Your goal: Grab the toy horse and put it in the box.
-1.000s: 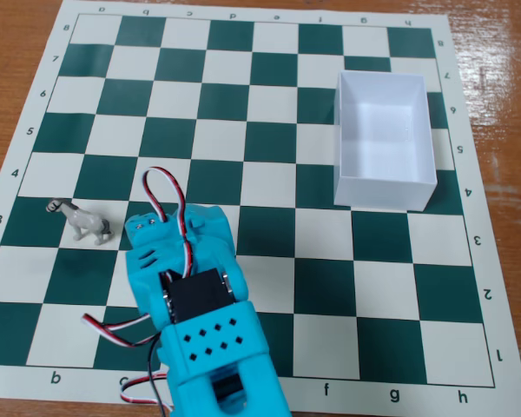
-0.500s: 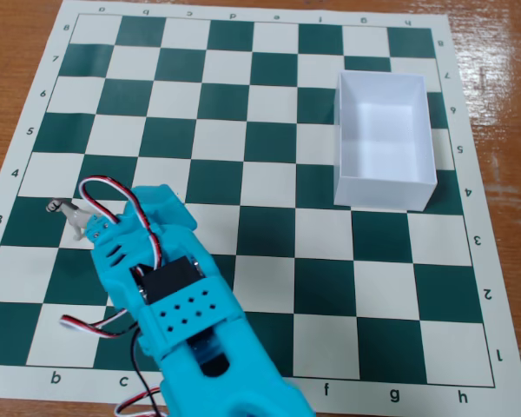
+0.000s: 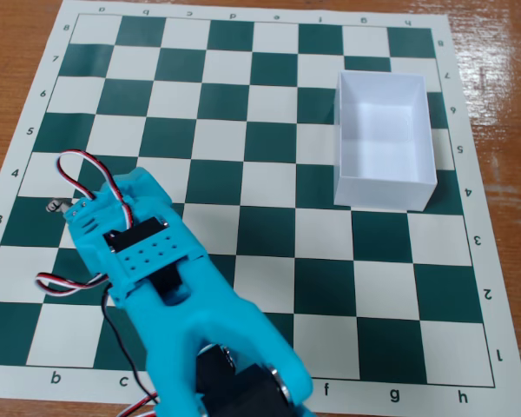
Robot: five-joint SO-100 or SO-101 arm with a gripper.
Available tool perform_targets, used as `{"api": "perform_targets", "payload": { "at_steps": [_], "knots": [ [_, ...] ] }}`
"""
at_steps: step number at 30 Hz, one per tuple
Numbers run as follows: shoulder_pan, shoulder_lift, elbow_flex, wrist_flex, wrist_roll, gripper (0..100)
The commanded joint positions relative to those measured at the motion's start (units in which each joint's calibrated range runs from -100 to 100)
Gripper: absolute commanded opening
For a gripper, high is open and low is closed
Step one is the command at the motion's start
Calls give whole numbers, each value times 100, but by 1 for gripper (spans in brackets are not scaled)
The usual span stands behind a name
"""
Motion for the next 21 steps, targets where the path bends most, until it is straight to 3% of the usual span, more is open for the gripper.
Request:
{"api": "perform_targets", "payload": {
  "at_steps": [1,10,21],
  "knots": [
    [113,125,-321,-25,235,21],
    [170,408,-430,108,279,29],
    [28,957,-703,50,255,29]
  ]
}}
